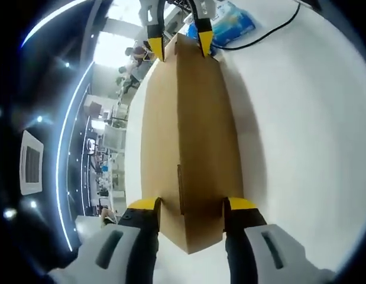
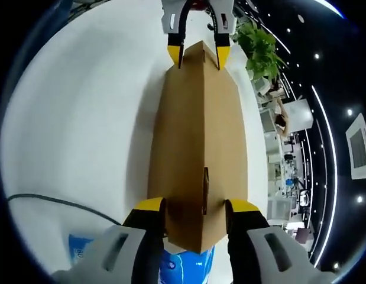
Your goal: Operate the shoe box by opening the lid, removing the specified soft item, and placing it in the target area until the item is outside and the box remains undamaged.
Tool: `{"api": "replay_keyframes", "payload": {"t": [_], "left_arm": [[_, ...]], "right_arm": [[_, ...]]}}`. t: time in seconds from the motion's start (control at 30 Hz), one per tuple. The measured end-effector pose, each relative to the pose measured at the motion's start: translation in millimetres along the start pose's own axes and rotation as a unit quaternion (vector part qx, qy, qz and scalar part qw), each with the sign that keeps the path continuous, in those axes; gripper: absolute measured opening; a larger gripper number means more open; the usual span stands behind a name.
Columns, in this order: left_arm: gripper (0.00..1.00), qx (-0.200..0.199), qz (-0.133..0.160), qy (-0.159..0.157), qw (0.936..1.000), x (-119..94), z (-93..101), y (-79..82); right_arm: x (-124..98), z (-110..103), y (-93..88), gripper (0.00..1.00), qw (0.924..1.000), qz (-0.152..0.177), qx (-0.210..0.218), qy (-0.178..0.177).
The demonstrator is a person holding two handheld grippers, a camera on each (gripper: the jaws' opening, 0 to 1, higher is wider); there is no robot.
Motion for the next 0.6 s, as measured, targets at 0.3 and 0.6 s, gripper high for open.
{"api": "replay_keyframes", "payload": {"t": [0.3,0.6], "left_arm": [[0.46,0.002,0.006,-0.005,1.0000,4.2,5.0,-2.4],[0.52,-0.010,0.008,-0.013,0.9998,8.3,11.5,-4.2]], "right_arm": [[3.3,-3.1,-0.2,0.39,1.0000,0.000,-0.002,0.000],[6.7,-7.6,0.8,0.39,1.0000,-0.002,0.006,-0.002]]}}
Point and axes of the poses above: the point that each gripper's makers call its tool centre point, and the gripper's own axes: x roughly forward along the fingers, z roughly to its right, y roughly out of its top, the point moved 6 cm from there along -x, roughly backward along the fingers, and after that the axes turned 2 degrees about -x, right-handed, at the moved point
